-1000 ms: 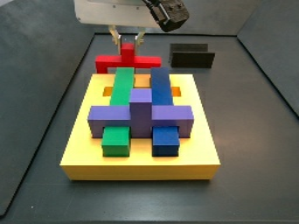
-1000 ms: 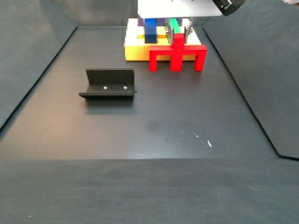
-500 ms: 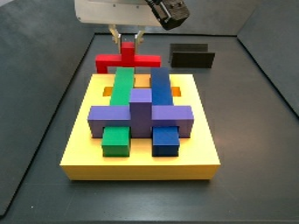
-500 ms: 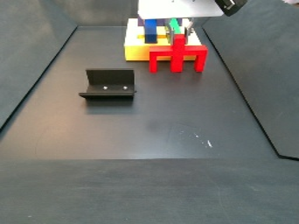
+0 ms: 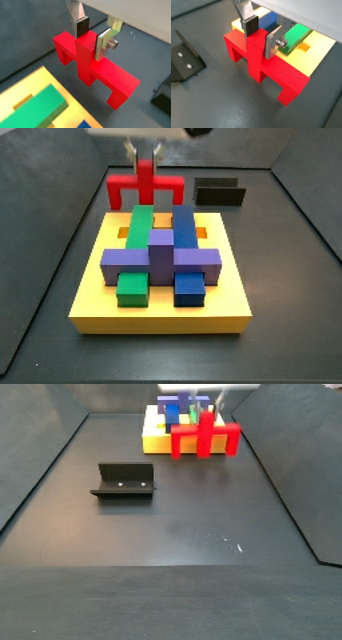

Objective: Pick up the red object. Move up. Move to above the board. Insert the red object.
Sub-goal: Move up, then move to above the board.

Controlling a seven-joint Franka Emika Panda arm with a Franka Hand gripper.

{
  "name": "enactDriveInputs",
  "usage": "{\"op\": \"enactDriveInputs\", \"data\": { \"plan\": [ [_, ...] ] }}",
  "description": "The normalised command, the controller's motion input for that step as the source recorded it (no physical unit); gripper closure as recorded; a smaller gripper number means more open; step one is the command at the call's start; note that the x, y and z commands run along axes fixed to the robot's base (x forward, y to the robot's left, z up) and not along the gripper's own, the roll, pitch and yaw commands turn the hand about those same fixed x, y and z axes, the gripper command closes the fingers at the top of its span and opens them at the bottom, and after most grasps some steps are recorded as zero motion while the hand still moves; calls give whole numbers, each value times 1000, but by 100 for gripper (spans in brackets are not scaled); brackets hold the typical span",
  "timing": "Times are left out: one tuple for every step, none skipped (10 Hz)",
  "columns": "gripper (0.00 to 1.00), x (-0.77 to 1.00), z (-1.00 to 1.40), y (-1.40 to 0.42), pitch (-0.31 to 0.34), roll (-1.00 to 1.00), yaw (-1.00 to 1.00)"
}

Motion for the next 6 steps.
{"op": "enactDriveInputs", "data": {
  "plan": [
    [100, 20, 225, 6, 8, -43, -3],
    [100, 0, 1400, 0, 0, 0, 0],
    [100, -23, 1400, 1, 26, 1, -2],
    [100, -47, 1400, -4, 15, -25, -4],
    [100, -11, 1400, -1, 13, -35, -6],
    [100, 49, 887, -3, 74, -37, -8]
  ]
}}
